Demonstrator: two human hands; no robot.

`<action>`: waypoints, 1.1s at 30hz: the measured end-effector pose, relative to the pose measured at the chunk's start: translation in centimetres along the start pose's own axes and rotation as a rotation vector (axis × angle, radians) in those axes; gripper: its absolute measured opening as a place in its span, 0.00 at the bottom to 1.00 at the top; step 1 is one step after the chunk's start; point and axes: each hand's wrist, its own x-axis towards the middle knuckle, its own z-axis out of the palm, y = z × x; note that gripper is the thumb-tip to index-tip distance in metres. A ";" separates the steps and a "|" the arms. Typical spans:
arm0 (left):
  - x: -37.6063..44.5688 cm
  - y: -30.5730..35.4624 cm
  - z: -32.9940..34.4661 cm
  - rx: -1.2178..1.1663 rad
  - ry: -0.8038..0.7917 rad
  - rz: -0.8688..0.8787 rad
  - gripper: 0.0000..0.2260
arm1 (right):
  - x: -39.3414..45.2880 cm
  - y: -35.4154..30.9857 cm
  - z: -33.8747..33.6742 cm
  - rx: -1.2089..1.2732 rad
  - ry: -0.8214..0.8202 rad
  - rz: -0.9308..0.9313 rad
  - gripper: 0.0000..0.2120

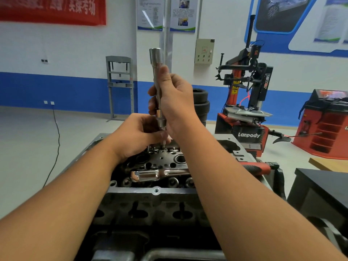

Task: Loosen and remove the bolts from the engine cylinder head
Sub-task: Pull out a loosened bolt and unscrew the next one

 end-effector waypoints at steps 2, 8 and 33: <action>0.0 0.1 0.0 0.030 0.045 0.007 0.08 | 0.1 0.1 0.0 0.026 -0.017 0.013 0.17; -0.1 0.4 0.1 0.029 0.079 -0.033 0.11 | 0.2 0.6 -0.5 0.008 -0.023 -0.035 0.14; -0.2 0.3 0.2 -0.002 0.099 0.016 0.14 | 0.2 0.5 -0.7 0.004 0.023 -0.011 0.14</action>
